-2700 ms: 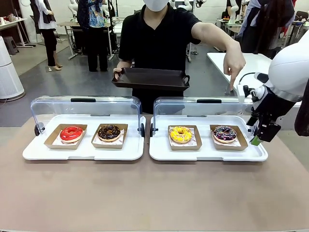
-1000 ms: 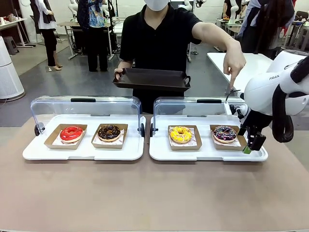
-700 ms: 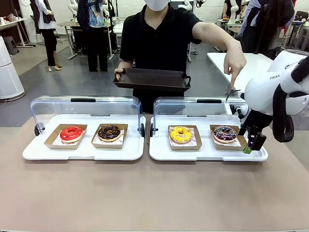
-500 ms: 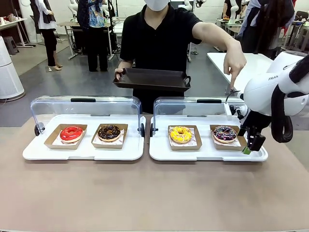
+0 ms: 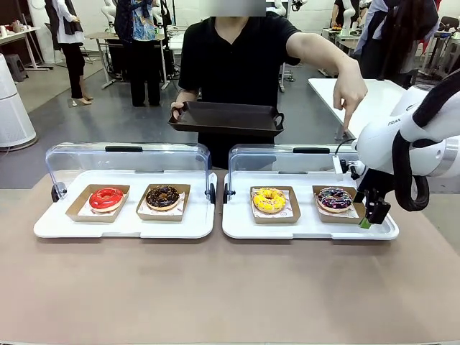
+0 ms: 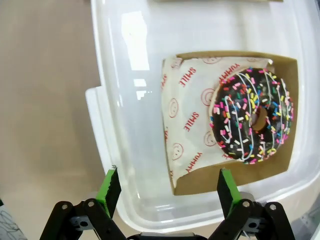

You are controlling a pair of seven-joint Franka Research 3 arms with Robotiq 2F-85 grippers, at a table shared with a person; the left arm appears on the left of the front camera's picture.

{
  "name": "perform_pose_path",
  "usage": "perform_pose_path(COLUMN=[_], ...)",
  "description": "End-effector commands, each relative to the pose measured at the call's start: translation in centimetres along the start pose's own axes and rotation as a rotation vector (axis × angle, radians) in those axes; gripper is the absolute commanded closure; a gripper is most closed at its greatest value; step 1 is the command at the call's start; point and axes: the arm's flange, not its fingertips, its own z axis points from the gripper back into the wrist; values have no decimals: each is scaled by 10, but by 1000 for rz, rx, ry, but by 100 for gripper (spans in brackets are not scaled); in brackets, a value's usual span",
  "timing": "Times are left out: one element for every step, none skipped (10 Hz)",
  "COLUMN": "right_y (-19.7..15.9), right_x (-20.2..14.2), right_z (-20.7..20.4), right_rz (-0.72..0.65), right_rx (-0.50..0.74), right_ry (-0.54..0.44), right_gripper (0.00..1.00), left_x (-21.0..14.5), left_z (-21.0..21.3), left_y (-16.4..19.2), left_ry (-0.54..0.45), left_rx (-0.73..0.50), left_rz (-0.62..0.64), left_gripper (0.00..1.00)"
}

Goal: Provide the desired donut to the person.
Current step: Pick up and lift the Paper togo box containing the Donut pointed at by the person.

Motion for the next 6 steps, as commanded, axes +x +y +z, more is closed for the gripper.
perform_pose_path(right_y=[-14, -18, -20, -22, -23, -24], right_x=[-5, -8, -10, -10, -10, -10], right_z=[-9, -13, -16, -19, -21, -23], right_rz=[-15, -24, -28, -27, -26, -22], right_rx=[-6, -1, 7, 20, 28, 38], right_ry=[-22, -23, -26, -33, -34, -40], right_gripper=[0, 0, 0, 0, 0, 0], left_x=[1, 1, 1, 1, 1, 1], left_z=[1, 1, 1, 1, 1, 1], left_y=[1, 1, 1, 1, 1, 1], left_ry=[-24, -24, -24, -24, -24, -24], left_rx=[2, 2, 2, 2, 2, 2], left_rz=[-15, -15, -15, -15, -15, -15], left_gripper=[0, 0, 0, 0, 0, 0])
